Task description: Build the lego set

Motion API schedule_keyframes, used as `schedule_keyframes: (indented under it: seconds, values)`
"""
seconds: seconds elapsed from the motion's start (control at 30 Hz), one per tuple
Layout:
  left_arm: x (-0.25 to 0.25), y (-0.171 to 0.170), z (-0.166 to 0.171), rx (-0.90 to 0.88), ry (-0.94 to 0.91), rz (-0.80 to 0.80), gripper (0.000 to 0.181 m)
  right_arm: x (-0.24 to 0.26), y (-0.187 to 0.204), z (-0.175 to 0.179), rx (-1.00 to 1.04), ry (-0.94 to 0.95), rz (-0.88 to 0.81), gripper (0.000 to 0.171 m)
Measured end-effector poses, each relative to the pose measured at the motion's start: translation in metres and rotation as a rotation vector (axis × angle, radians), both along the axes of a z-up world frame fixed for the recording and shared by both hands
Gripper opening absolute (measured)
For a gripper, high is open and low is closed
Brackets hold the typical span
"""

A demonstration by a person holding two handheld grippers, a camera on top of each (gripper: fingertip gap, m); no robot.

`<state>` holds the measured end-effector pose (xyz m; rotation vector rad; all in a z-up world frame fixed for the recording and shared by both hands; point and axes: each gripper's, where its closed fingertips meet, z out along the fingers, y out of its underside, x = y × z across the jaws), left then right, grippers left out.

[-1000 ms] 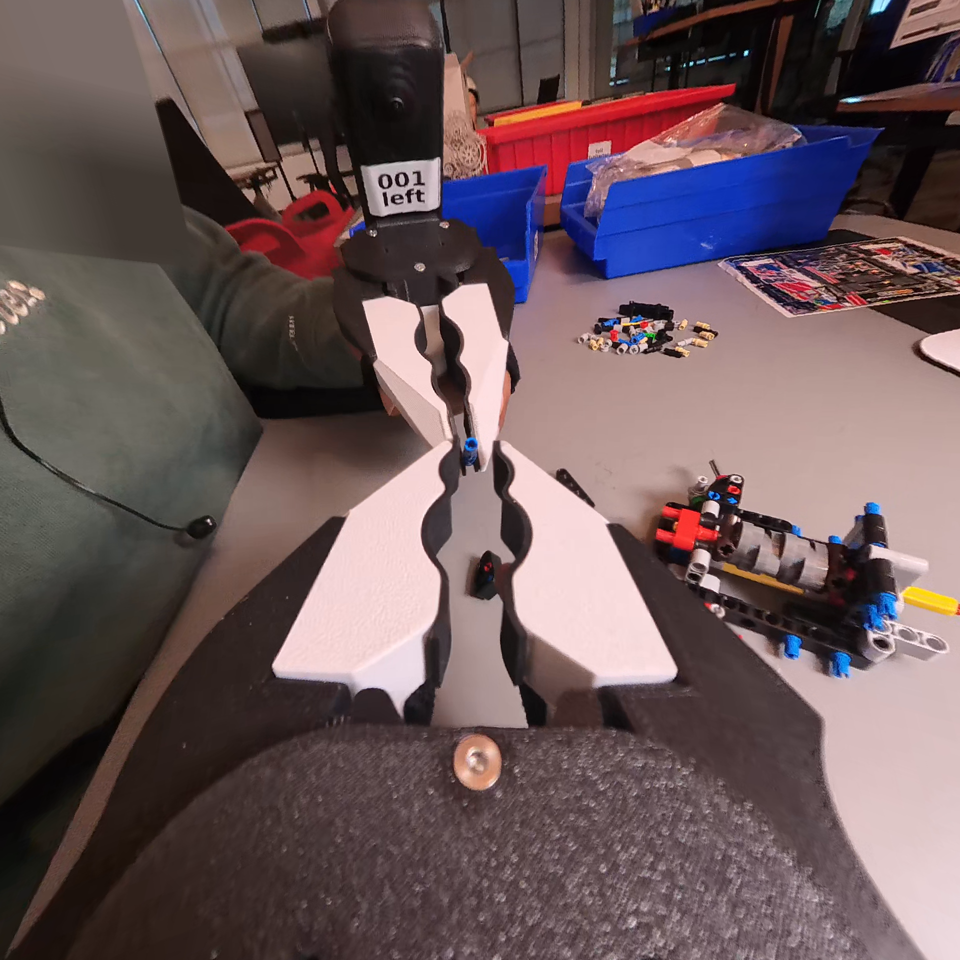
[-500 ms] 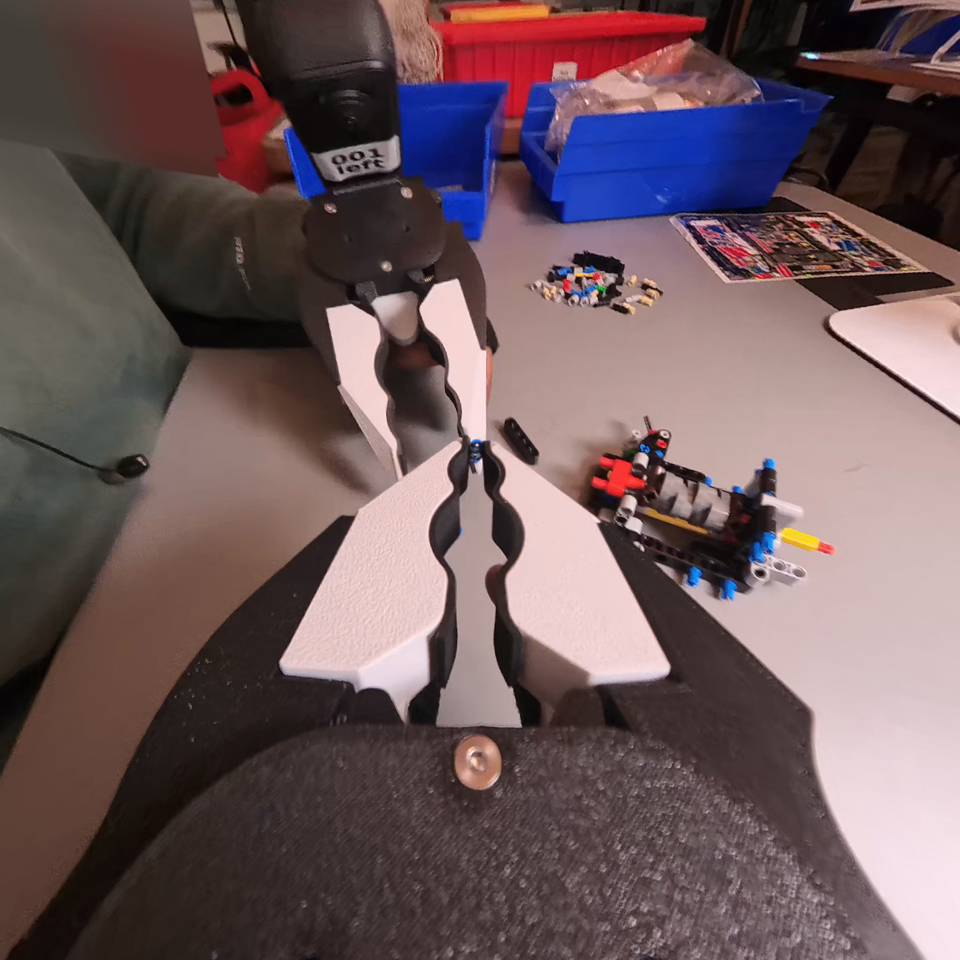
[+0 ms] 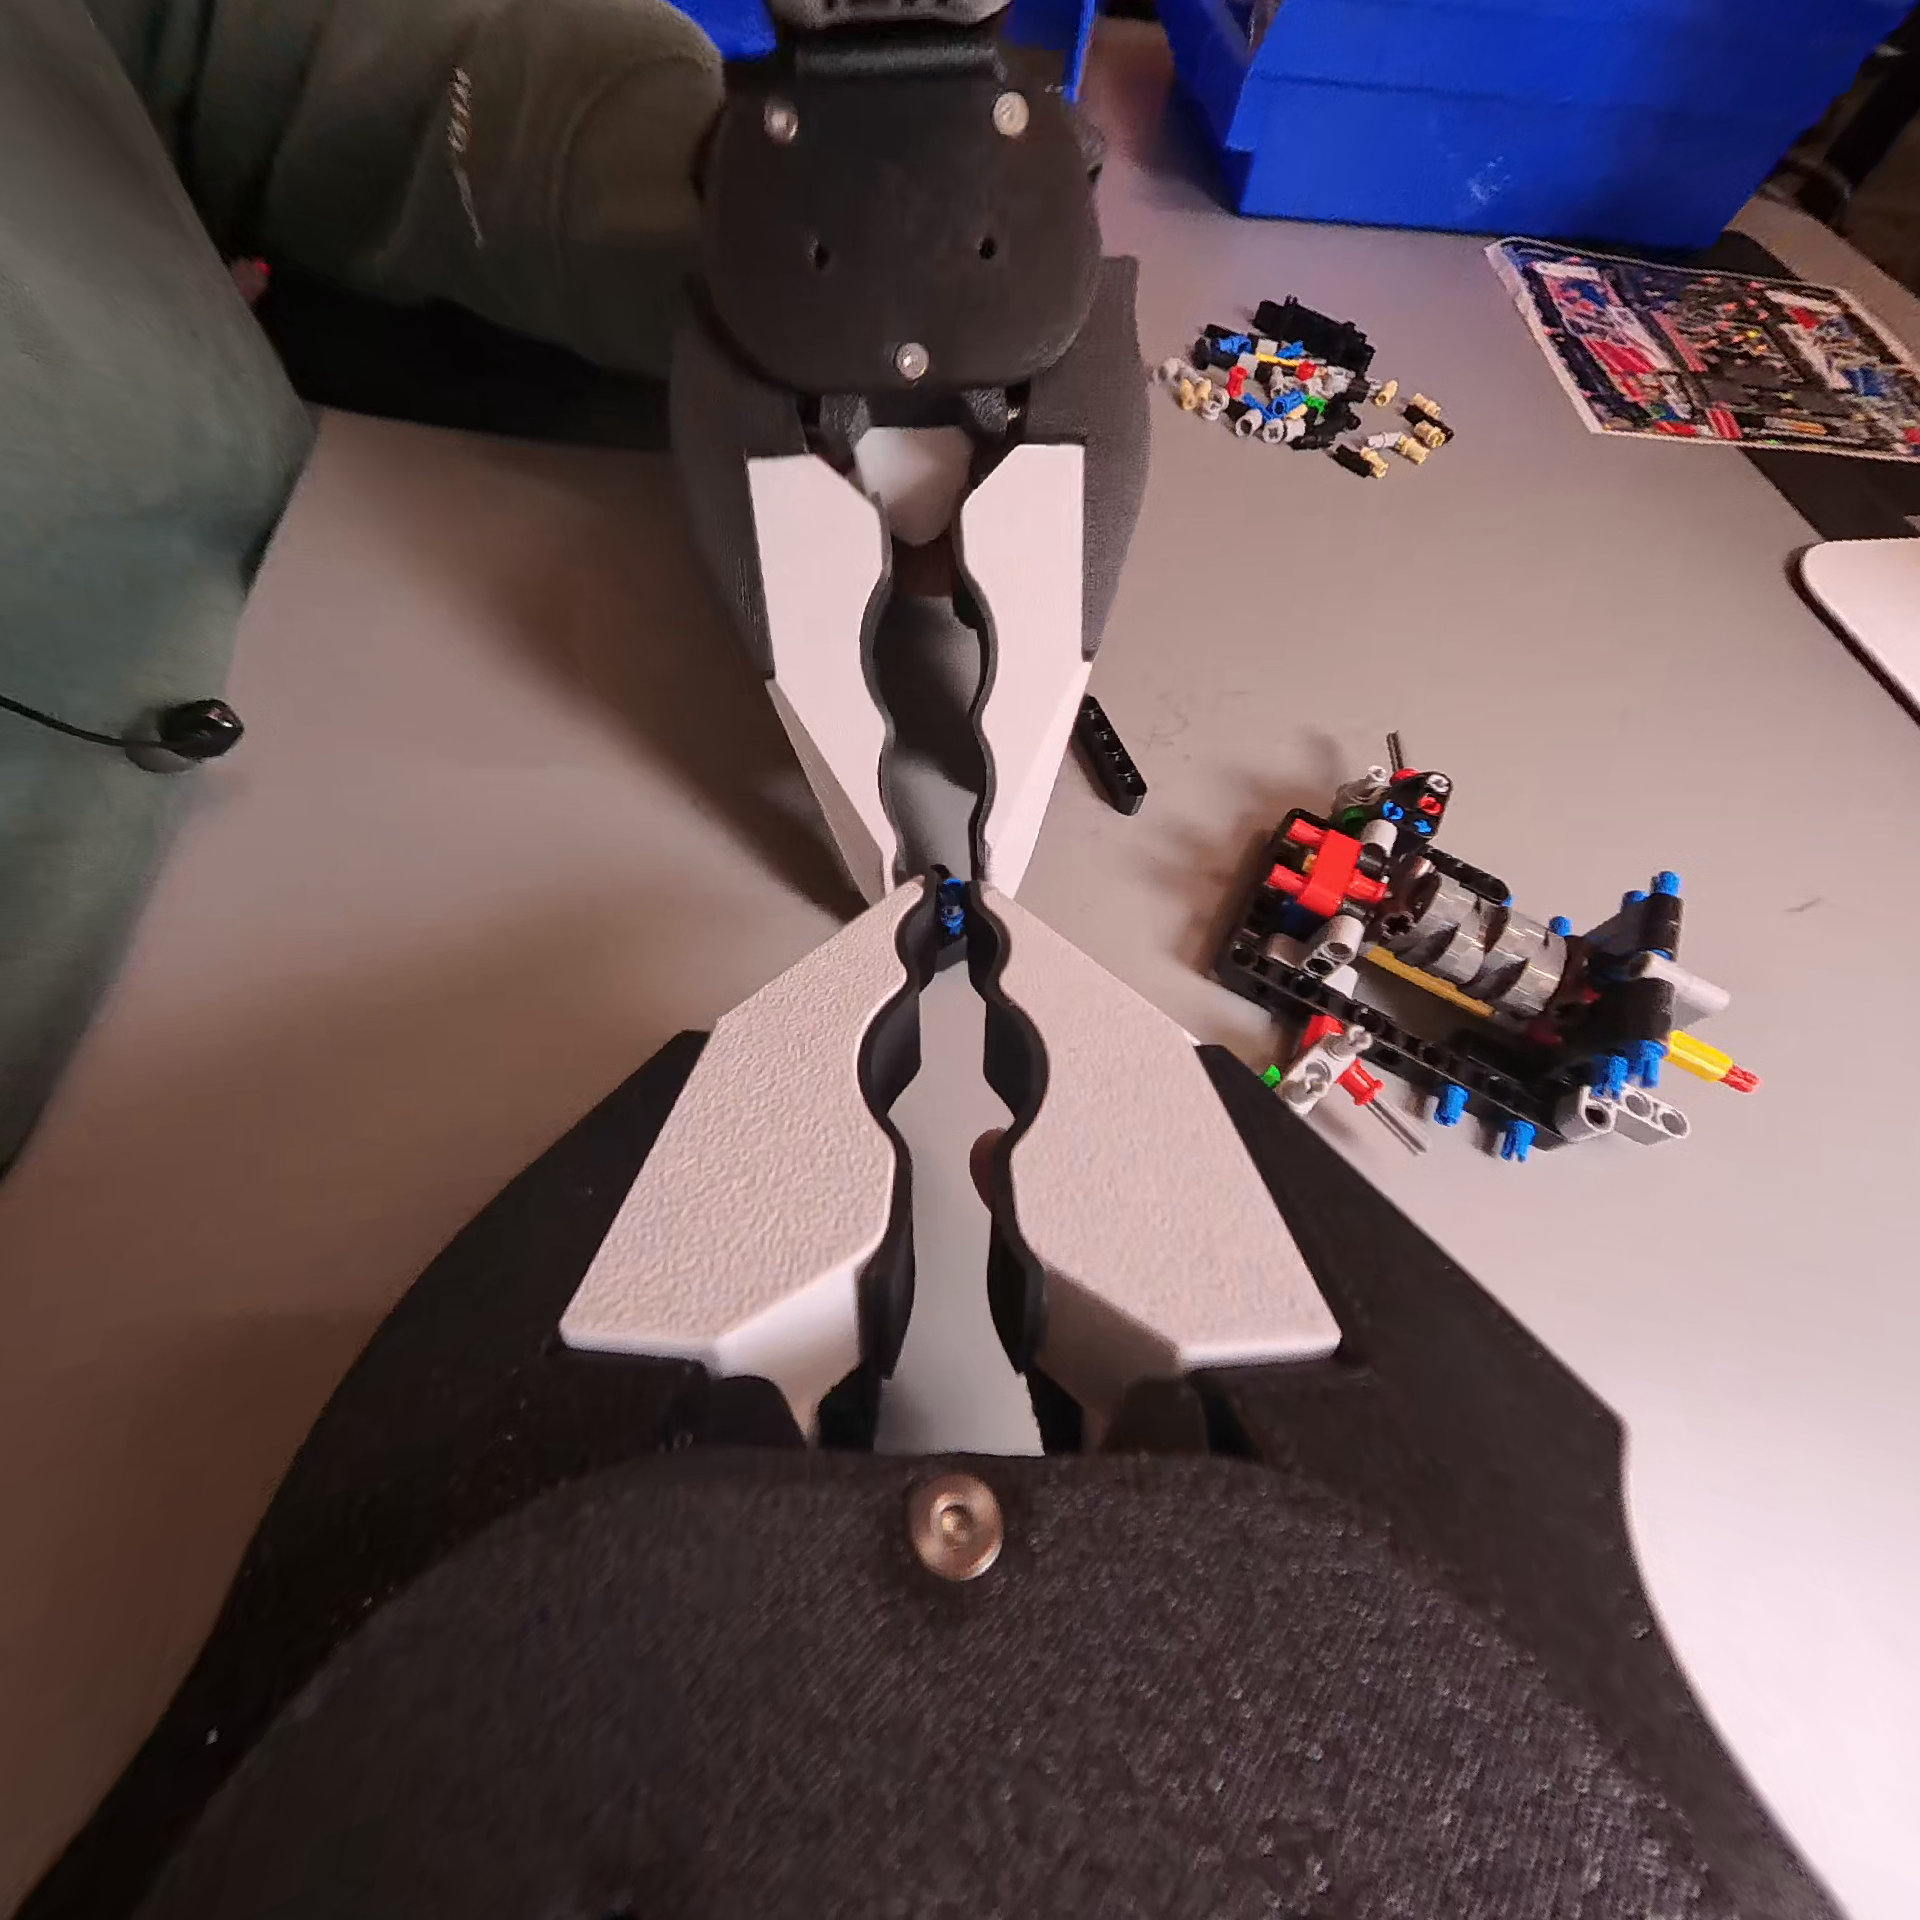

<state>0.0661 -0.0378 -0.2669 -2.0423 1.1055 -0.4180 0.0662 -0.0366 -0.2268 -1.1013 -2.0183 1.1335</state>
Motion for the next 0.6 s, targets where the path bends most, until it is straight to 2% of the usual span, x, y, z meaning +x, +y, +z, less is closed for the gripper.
schedule_keyframes:
  seconds: [0.23,0.47,0.6]
  values:
    - [0.003,0.000,0.001,-0.135,-0.085,0.046,0.014,0.000,-0.005,-0.017,0.060,-0.077,0.015,0.002]
    - [0.002,0.000,0.000,-0.136,-0.078,0.045,0.014,-0.001,-0.007,-0.023,0.141,-0.111,0.020,0.002]
    - [0.001,0.001,0.000,-0.139,-0.070,0.047,0.013,-0.003,-0.009,-0.025,0.284,-0.113,0.016,0.001]
